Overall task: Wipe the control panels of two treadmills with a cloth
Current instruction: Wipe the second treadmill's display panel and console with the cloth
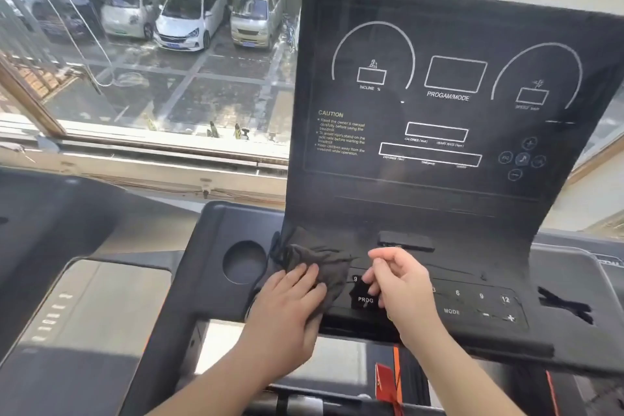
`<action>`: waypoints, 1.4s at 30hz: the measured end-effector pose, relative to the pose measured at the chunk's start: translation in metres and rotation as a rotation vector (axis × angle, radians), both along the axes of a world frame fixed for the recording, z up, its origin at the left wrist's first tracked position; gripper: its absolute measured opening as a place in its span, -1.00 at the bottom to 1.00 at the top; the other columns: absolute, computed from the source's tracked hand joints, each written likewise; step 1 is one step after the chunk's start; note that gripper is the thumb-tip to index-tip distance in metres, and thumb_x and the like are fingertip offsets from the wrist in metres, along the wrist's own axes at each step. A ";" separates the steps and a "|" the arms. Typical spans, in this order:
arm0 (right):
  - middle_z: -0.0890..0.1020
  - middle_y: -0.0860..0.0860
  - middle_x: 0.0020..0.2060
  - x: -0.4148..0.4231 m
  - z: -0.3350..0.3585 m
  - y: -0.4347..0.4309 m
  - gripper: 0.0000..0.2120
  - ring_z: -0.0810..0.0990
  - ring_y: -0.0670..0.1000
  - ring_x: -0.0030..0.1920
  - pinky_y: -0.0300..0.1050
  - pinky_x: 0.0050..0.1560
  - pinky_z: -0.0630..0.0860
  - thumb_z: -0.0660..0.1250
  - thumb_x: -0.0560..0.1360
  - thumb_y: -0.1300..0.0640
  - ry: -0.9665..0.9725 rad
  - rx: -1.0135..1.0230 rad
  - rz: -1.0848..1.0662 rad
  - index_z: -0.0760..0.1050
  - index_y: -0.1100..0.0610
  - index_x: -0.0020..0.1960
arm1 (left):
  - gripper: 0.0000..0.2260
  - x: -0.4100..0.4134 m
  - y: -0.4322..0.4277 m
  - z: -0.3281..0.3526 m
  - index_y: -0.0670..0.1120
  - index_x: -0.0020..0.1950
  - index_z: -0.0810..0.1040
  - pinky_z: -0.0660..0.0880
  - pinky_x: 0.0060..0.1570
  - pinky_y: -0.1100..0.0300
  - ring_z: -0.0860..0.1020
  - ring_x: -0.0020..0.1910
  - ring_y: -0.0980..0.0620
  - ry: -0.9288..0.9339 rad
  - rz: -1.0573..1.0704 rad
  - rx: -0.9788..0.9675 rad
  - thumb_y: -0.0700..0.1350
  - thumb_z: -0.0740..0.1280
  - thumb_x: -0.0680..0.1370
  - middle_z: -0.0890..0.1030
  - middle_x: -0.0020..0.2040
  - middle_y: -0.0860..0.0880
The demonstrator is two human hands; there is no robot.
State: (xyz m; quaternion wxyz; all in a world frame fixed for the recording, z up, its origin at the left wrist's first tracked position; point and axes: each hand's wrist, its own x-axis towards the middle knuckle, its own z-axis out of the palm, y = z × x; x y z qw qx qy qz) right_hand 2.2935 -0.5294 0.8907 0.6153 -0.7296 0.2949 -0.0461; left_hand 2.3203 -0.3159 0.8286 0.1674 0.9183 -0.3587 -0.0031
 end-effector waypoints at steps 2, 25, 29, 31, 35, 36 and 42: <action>0.69 0.06 -0.35 -0.004 0.000 0.006 -0.78 0.55 -0.04 -0.41 -0.19 -0.42 0.44 0.23 0.64 0.33 0.002 0.033 -0.007 0.62 0.13 0.03 | -0.65 0.023 0.007 0.000 0.12 0.34 0.58 0.40 0.49 -0.04 0.46 0.51 -0.01 -0.004 0.010 0.006 0.10 0.30 0.56 0.50 0.52 0.04; 0.67 0.14 -0.34 -0.045 -0.022 0.025 -0.81 0.51 -0.01 -0.45 -0.27 -0.48 0.39 0.25 0.64 0.35 0.028 0.047 -0.178 0.62 0.17 0.03 | -0.72 -0.002 -0.037 -0.017 0.08 0.15 0.64 0.60 0.24 0.02 0.59 0.36 0.01 -0.109 -0.213 -0.106 -0.09 0.48 0.45 0.62 0.40 0.06; 0.69 0.10 -0.34 -0.046 -0.021 0.027 -0.81 0.54 -0.02 -0.43 -0.24 -0.48 0.40 0.26 0.65 0.33 0.047 0.027 -0.130 0.62 0.14 0.03 | -0.75 0.043 -0.024 -0.012 0.06 0.20 0.64 0.59 0.18 0.05 0.60 0.36 -0.03 -0.169 -0.142 -0.035 -0.07 0.39 0.53 0.62 0.40 0.03; 0.69 0.07 -0.33 -0.048 -0.022 0.029 -0.79 0.56 -0.05 -0.42 -0.19 -0.45 0.42 0.27 0.65 0.32 0.043 -0.004 -0.115 0.63 0.10 0.01 | -0.71 0.052 -0.026 -0.002 0.04 0.23 0.64 0.58 0.18 -0.04 0.57 0.37 -0.08 -0.044 0.087 -0.016 -0.07 0.48 0.51 0.60 0.41 -0.01; 0.71 -0.05 -0.20 -0.045 -0.020 0.030 -0.72 0.63 -0.18 -0.22 -0.31 -0.21 0.53 0.30 0.62 0.32 -0.013 -0.207 -0.069 0.62 -0.05 -0.02 | -0.60 0.011 -0.045 0.002 0.01 0.28 0.63 0.55 0.25 -0.08 0.55 0.42 -0.12 0.080 0.056 -0.046 -0.04 0.51 0.45 0.56 0.47 -0.05; 0.70 -0.11 -0.11 -0.043 -0.021 0.032 -0.69 0.64 -0.20 -0.09 -0.32 -0.08 0.54 0.32 0.61 0.32 -0.025 -0.291 -0.023 0.60 -0.11 -0.01 | -0.56 0.003 -0.046 0.005 0.06 0.36 0.58 0.47 0.37 -0.07 0.46 0.51 -0.08 0.106 -0.027 -0.055 0.01 0.44 0.48 0.48 0.54 -0.02; 0.56 -0.13 0.18 -0.032 -0.034 0.048 -0.64 0.51 -0.03 0.25 0.02 0.27 0.52 0.20 0.56 -0.12 0.053 -0.707 0.236 0.58 -0.06 0.28 | -0.82 0.053 0.005 0.043 0.13 0.16 0.71 0.55 0.24 0.15 0.59 0.15 0.27 0.543 0.206 -0.488 0.06 0.39 0.59 0.68 0.14 0.23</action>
